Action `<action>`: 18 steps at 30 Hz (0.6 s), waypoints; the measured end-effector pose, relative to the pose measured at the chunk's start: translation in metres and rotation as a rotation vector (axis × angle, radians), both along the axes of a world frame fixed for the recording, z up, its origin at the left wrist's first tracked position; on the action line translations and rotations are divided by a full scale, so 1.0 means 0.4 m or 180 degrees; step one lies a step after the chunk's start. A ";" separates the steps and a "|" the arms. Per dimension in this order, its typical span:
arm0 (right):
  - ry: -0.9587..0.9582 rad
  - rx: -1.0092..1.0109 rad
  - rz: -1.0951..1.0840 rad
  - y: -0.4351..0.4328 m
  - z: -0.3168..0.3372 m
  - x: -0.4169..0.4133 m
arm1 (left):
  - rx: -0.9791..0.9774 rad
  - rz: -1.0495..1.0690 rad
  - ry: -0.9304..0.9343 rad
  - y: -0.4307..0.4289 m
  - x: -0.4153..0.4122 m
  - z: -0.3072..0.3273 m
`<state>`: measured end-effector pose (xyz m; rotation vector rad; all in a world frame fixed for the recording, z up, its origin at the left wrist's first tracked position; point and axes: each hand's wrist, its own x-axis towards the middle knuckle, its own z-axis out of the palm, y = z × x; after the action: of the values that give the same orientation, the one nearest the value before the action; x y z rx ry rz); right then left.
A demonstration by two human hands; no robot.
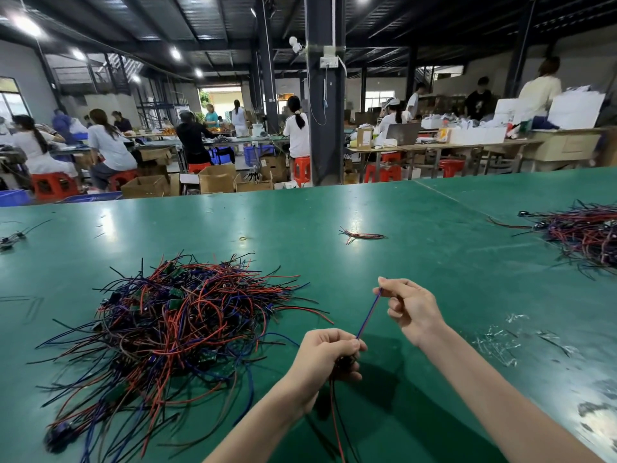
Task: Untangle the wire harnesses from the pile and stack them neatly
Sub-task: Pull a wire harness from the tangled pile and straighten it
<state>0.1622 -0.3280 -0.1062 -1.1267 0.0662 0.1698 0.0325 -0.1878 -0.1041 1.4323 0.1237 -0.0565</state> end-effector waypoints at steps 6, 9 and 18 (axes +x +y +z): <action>0.0087 -0.0273 0.0147 0.005 -0.013 -0.016 | 0.0129 0.0207 -0.0051 0.016 0.002 0.002; 0.0087 -0.0483 0.0415 0.018 -0.002 -0.043 | -0.0055 0.0621 -0.0224 0.039 0.011 0.015; -0.0815 -0.1200 0.1889 0.137 -0.019 -0.204 | -0.0321 0.1194 -0.0343 0.090 0.030 0.014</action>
<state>0.0806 -0.2732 -0.1137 -1.5135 -0.4875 0.5561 0.0445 -0.1517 -0.0987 1.2886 0.2946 0.3181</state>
